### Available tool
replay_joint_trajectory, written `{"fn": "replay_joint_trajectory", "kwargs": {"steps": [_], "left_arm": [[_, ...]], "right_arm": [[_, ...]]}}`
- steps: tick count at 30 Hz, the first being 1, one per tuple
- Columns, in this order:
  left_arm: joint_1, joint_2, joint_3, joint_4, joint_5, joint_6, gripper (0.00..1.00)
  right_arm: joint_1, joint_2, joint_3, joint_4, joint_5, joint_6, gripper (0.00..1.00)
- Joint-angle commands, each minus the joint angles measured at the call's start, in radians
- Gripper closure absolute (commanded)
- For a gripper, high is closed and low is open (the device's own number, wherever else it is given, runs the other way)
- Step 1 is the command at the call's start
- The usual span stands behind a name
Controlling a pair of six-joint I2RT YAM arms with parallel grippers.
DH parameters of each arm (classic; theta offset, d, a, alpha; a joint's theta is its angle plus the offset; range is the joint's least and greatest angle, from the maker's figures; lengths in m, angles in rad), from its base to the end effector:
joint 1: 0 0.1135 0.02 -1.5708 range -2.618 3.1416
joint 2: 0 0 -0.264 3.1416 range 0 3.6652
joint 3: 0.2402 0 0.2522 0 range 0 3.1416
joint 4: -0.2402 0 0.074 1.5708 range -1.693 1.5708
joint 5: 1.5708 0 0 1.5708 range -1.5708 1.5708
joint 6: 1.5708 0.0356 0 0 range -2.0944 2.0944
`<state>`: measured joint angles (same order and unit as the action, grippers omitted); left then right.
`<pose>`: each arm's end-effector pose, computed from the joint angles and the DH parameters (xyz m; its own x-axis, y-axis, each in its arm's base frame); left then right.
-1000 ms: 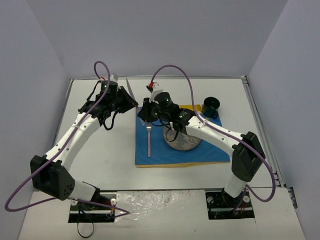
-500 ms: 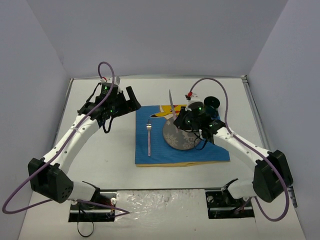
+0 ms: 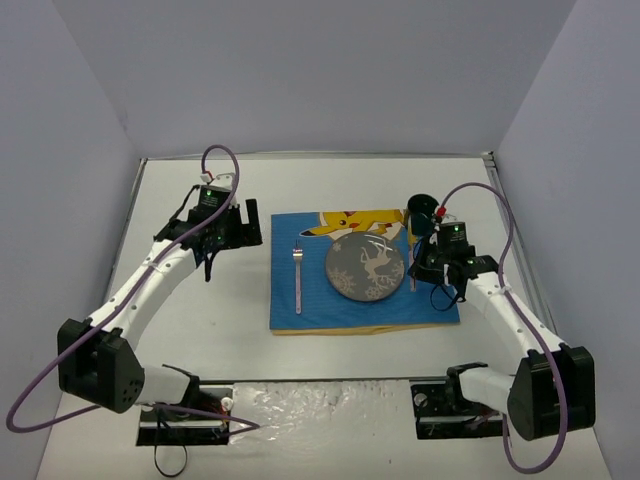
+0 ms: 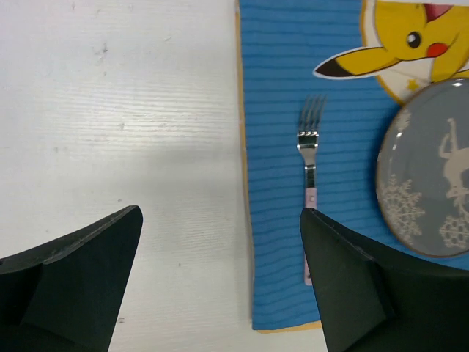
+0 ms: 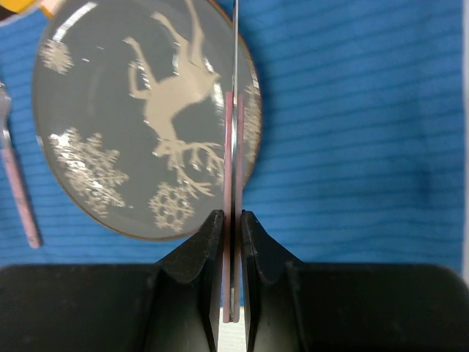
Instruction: Set the dinner table for one person
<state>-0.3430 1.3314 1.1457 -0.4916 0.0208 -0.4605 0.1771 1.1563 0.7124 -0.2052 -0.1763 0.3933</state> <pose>0.2772 -0.0998 0.3150 -0.6849 -0.2272 -0.6923 0.0526 0.9322 -0.3580 0.2426 0.0498 0.2382 -0.6688 0.2636 -0.6952 -0.0592 0.9132 0.4032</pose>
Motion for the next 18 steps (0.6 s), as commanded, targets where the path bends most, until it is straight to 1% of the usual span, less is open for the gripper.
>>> {"fn": "replay_joint_trajectory", "kwargs": {"steps": [1, 6, 14, 18], "left_arm": [[0.038, -0.002, 0.005, 0.070, -0.029, 0.075, 0.14], [0.050, -0.009, -0.013, 0.076, -0.038, 0.091, 0.14], [0.058, -0.020, -0.016, 0.077, -0.034, 0.106, 0.14], [0.058, -0.016, -0.015, 0.076, -0.025, 0.108, 0.14]], "right_arm": [[-0.050, 0.057, 0.062, -0.095, -0.043, -0.108, 1.00], [-0.098, 0.090, 0.053, -0.135, -0.048, -0.123, 1.00], [-0.120, 0.166, 0.057, -0.152, -0.047, -0.119, 1.00], [-0.120, 0.162, 0.062, -0.150, -0.043, -0.135, 1.00]]}}
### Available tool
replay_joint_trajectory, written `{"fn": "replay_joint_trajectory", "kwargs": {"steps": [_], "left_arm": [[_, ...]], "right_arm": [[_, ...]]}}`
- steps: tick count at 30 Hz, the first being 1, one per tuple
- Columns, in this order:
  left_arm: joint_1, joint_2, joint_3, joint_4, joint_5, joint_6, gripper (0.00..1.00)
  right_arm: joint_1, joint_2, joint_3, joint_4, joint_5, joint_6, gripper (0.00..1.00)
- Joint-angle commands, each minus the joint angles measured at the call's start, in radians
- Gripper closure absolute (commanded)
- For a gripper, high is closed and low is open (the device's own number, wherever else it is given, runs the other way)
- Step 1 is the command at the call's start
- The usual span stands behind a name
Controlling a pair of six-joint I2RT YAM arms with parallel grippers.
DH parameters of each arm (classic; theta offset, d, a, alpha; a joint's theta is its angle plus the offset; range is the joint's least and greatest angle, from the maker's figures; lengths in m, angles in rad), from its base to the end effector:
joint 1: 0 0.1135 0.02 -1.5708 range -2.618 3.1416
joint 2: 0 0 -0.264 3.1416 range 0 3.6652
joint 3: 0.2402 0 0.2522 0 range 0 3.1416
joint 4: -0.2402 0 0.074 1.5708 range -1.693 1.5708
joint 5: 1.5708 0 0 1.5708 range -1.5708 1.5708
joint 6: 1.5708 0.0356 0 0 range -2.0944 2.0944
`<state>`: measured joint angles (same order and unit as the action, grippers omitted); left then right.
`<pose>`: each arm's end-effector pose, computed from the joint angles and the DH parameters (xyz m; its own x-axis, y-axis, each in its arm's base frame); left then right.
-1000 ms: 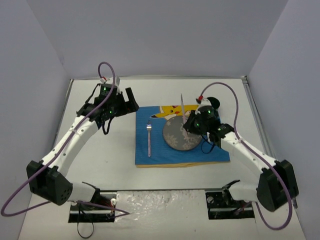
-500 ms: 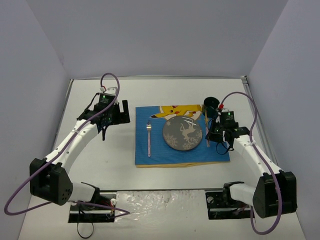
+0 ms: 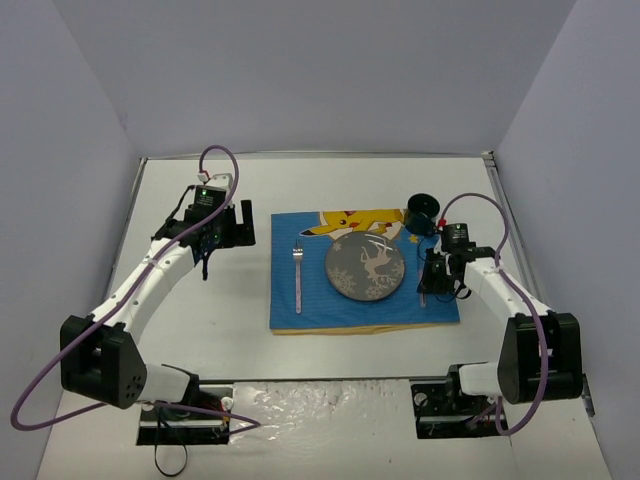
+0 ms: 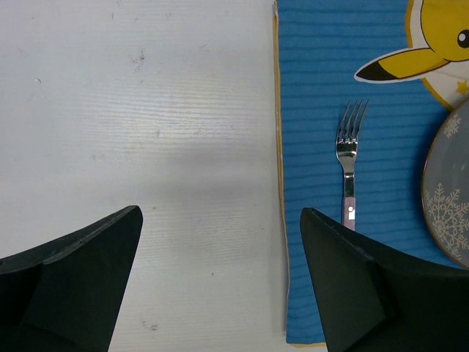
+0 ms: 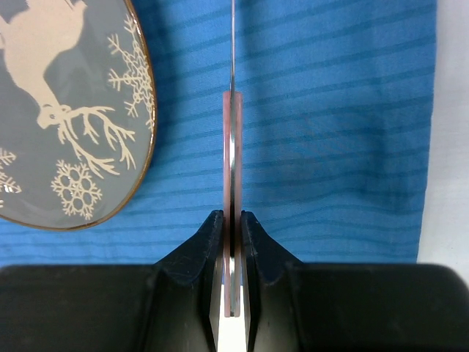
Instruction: Set the dinner table for one person
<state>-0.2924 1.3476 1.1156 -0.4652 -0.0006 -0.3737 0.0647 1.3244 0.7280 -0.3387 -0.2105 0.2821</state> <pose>0.2851 -0.0858 0.3026 -0.6775 -0.1773 -0.7139 0.0435 0.9592 -0.2795 0.2556 0.0240 0.1940 -0.8233 0.2195 -0.5235 0.0439 0.9441 0.3268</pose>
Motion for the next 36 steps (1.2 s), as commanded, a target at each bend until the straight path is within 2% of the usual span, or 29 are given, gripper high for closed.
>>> {"fn": "replay_joint_trajectory", "kwargs": {"steps": [1, 6, 7, 10, 16, 18, 24, 30, 36], "left_arm": [[0.007, -0.031, 0.015, 0.050, -0.002, 0.021, 0.14], [0.007, -0.025, 0.018, 0.047, 0.001, 0.019, 0.14], [0.007, -0.023, 0.018, 0.048, 0.001, 0.019, 0.14], [0.007, -0.023, 0.018, 0.046, 0.001, 0.019, 0.14], [0.007, -0.025, 0.015, 0.046, 0.001, 0.019, 0.14], [0.007, -0.024, 0.015, 0.046, 0.001, 0.019, 0.14], [0.009, -0.022, 0.015, 0.046, 0.001, 0.019, 0.14], [0.009, -0.020, 0.013, 0.043, -0.002, 0.019, 0.14], [0.009, -0.016, 0.013, 0.042, -0.004, 0.019, 0.14]], "right_arm": [[-0.007, -0.010, 0.046, -0.015, -0.002, -0.024, 1.00], [-0.012, -0.005, 0.044, -0.016, 0.008, -0.016, 1.00], [-0.014, 0.000, 0.044, -0.016, 0.013, -0.011, 0.97], [-0.035, 0.012, 0.041, -0.020, 0.038, 0.005, 0.78], [-0.059, 0.036, 0.045, -0.036, 0.091, 0.027, 0.55], [-0.060, 0.042, 0.049, -0.040, 0.101, 0.028, 0.53], [-0.060, 0.015, 0.090, -0.026, 0.137, 0.002, 0.56], [-0.044, 0.072, 0.145, 0.010, 0.139, -0.009, 0.69], [0.034, 0.146, 0.167, 0.040, 0.183, 0.007, 0.70]]}}
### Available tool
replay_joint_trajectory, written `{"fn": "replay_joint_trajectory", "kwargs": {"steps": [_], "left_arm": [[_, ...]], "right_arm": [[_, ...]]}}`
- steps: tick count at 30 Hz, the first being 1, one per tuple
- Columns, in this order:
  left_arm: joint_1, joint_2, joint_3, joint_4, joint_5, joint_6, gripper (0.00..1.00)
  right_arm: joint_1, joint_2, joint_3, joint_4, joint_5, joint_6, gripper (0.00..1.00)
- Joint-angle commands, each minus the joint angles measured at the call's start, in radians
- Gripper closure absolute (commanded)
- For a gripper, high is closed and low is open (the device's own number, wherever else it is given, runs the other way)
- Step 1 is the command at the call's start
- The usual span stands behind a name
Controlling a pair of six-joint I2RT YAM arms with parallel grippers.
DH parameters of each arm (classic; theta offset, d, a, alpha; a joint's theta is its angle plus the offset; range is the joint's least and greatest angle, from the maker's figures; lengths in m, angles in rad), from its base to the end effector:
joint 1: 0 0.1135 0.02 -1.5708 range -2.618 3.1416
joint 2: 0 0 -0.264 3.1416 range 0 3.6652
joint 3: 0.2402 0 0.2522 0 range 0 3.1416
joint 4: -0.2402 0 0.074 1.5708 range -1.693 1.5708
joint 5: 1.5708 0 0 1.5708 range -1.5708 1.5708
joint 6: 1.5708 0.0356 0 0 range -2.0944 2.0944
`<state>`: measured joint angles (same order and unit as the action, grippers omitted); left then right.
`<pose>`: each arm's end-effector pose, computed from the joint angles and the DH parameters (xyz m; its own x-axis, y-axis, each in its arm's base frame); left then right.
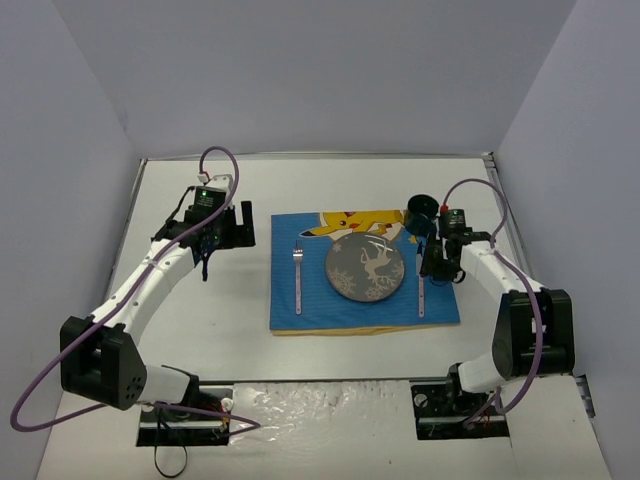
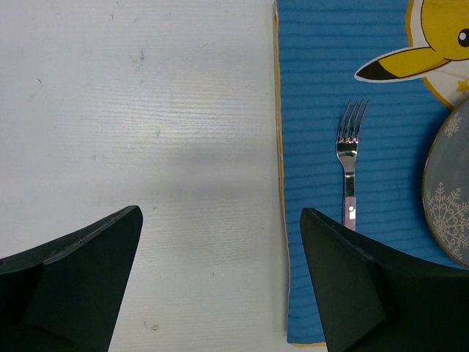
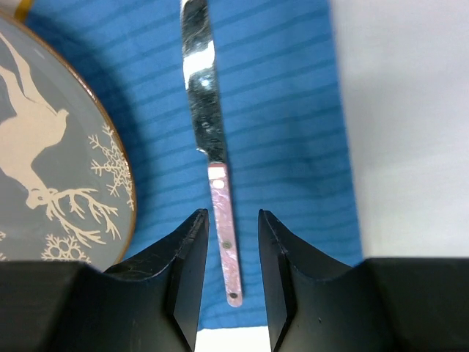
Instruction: Set the dinner table for one person
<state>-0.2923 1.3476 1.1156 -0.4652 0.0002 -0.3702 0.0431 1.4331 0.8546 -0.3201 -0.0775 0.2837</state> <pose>0.2851 -0.0858 0.3026 -0.6775 -0.1739 -0.7147 0.0463 0.9596 -0.2775 0.2895 0.0152 0.2056 -0.7760 0.2459 -0.5809 0.1313 0.9637 0.2325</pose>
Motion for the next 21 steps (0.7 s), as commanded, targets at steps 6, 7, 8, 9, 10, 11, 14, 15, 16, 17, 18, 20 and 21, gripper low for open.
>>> {"fn": "replay_joint_trajectory", "kwargs": {"steps": [6, 7, 8, 9, 10, 11, 14, 15, 16, 17, 18, 20, 21], "left_arm": [[0.010, -0.016, 0.012, 0.043, -0.008, 0.016, 0.14], [0.010, -0.016, 0.012, 0.043, -0.009, 0.016, 0.14], [0.010, -0.016, 0.012, 0.043, -0.009, 0.016, 0.14], [0.010, -0.016, 0.012, 0.043, -0.009, 0.016, 0.14], [0.011, -0.017, 0.011, 0.042, -0.009, 0.016, 0.14], [0.012, -0.018, 0.010, 0.041, -0.009, 0.016, 0.14], [0.012, -0.019, 0.010, 0.040, -0.011, 0.016, 0.14], [0.012, -0.019, 0.009, 0.040, -0.012, 0.016, 0.14], [0.012, -0.019, 0.009, 0.041, -0.012, 0.016, 0.14], [0.012, -0.019, 0.010, 0.041, -0.011, 0.016, 0.14], [0.012, -0.019, 0.011, 0.042, -0.011, 0.016, 0.14], [0.014, -0.019, 0.012, 0.041, -0.011, 0.016, 0.14], [0.016, -0.020, 0.011, 0.040, -0.011, 0.016, 0.14]], "right_arm": [[0.115, 0.107, 0.042, 0.037, 0.107, 0.024, 0.68], [0.115, 0.117, 0.041, 0.042, 0.110, 0.027, 0.69], [0.115, 0.122, 0.040, 0.046, 0.111, 0.029, 0.69], [0.115, 0.127, 0.040, 0.047, 0.115, 0.032, 0.69], [0.115, 0.138, 0.040, 0.047, 0.124, 0.039, 0.68], [0.115, 0.144, 0.040, 0.047, 0.131, 0.044, 0.68], [0.115, 0.147, 0.038, 0.046, 0.142, 0.052, 0.68], [0.116, 0.146, 0.038, 0.047, 0.142, 0.052, 0.68], [0.116, 0.148, 0.038, 0.047, 0.143, 0.053, 0.68], [0.115, 0.152, 0.038, 0.047, 0.144, 0.055, 0.68], [0.115, 0.158, 0.038, 0.047, 0.145, 0.055, 0.68], [0.115, 0.170, 0.038, 0.049, 0.143, 0.055, 0.69], [0.115, 0.177, 0.039, 0.050, 0.141, 0.055, 0.69]]}}
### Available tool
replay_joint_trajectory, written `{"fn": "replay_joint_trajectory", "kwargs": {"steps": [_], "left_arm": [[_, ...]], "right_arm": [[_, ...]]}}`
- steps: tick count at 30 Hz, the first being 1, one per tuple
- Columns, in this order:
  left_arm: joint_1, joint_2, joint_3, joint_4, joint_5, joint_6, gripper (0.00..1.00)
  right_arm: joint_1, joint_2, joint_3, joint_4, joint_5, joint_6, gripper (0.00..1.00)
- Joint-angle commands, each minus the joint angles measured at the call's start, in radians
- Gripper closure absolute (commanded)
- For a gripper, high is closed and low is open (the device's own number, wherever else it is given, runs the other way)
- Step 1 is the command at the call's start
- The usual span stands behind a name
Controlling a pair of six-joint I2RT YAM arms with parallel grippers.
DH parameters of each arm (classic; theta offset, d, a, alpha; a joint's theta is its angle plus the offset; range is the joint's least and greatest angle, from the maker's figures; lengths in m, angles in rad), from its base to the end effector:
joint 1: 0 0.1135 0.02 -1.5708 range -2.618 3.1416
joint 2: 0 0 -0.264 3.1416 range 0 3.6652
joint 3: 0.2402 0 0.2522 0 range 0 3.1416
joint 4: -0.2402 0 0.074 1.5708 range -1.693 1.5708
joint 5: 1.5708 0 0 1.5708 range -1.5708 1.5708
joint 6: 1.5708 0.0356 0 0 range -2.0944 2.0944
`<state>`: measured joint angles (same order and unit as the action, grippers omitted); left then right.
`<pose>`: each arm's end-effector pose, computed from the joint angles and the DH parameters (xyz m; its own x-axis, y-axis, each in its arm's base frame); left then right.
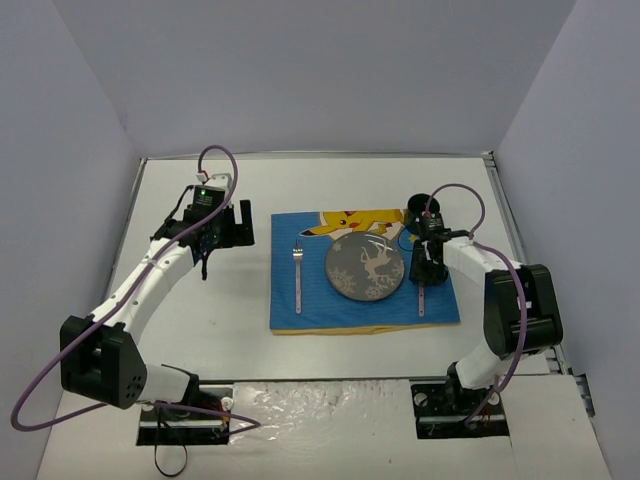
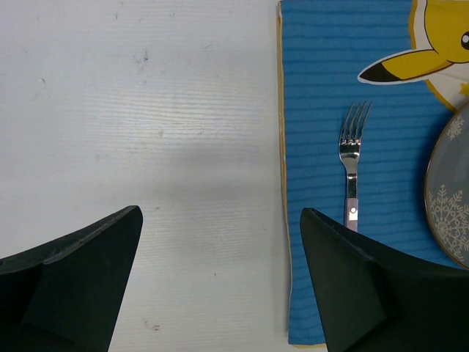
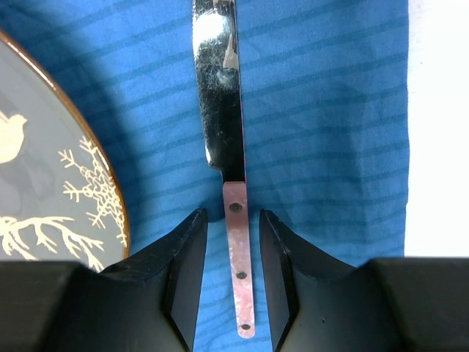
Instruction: Set the dinner table for one person
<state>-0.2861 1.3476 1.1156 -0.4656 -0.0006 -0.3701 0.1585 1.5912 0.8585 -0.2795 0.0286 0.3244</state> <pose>0.2857 -0.0840 0.3026 -0.6765 -0.1780 -0.7146 0.0398 0.9601 -0.2768 0.3020 0.0472 0.1653 -0.8392 0.1885 -0.5101 0.1316 0.9805 0.1459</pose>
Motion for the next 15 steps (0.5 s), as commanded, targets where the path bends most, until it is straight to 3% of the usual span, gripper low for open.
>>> {"fn": "replay_joint_trajectory", "kwargs": {"steps": [1, 6, 15], "left_arm": [[0.011, -0.021, 0.010, 0.041, -0.010, 0.016, 0.14], [0.015, -0.019, 0.010, 0.041, -0.009, 0.016, 0.14], [0.017, -0.019, 0.012, 0.041, -0.009, 0.019, 0.14]], "right_arm": [[0.001, 0.029, 0.036, 0.010, 0.033, 0.015, 0.71], [0.001, 0.028, 0.041, 0.009, 0.051, 0.020, 0.89], [0.005, 0.020, 0.110, -0.052, 0.065, -0.056, 0.97]]}}
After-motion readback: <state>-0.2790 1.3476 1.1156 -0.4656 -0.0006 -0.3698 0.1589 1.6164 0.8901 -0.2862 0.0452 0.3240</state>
